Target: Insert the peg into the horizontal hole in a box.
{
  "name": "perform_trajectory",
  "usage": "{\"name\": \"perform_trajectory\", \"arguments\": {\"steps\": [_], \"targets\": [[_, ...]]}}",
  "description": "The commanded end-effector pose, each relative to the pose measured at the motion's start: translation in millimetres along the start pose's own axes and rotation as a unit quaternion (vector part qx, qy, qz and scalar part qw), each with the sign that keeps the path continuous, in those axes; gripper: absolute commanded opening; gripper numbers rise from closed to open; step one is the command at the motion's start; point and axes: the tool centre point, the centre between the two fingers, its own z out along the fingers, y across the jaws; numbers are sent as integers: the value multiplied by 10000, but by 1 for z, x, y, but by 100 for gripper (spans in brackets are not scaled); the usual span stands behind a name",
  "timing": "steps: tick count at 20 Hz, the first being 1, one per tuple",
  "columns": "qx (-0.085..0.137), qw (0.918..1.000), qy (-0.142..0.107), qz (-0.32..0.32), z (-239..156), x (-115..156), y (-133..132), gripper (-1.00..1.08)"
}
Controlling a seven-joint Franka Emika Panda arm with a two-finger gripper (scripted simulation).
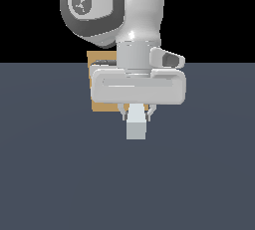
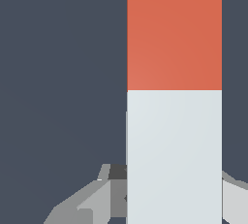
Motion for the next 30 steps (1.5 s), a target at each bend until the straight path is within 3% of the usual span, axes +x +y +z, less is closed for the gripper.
{"name": "perform_trajectory", "arguments": {"steps": [1,7,23,30], "targets": [[-15,9997,-4,-228,-6,16,-7,-100],[-14,9988,-1,-486,-12,34,-17,-100],[-6,9987,2,-503,-12,38,-19,-100],[-9,9987,3,-503,-12,75,-23,-100]]}}
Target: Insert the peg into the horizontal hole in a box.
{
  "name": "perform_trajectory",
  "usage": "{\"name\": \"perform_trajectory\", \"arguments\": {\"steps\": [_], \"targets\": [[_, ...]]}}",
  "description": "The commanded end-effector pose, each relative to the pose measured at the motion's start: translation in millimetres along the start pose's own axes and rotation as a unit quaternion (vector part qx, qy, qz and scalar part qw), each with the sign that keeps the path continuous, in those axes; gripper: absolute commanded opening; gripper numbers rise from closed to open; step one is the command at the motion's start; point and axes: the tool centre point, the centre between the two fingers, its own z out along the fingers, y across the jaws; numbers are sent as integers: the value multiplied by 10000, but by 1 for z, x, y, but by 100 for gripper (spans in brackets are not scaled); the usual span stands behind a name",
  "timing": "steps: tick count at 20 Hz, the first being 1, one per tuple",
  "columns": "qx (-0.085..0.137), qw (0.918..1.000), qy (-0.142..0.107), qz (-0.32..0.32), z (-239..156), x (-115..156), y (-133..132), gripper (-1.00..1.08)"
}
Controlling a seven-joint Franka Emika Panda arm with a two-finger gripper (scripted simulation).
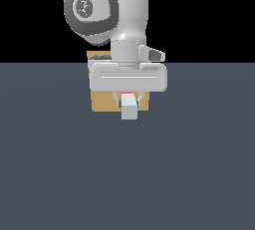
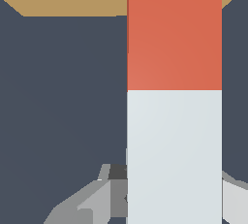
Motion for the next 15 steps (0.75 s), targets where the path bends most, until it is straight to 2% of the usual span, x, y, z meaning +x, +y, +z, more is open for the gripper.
{"name": "perform_trajectory", "arguments": {"steps": [1,8,15], "targets": [[-20,10000,4,-10,-2,20,0,-100],[-27,10000,4,-10,-3,77,0,-100],[-31,10000,4,-10,-3,97,1,-100]]}}
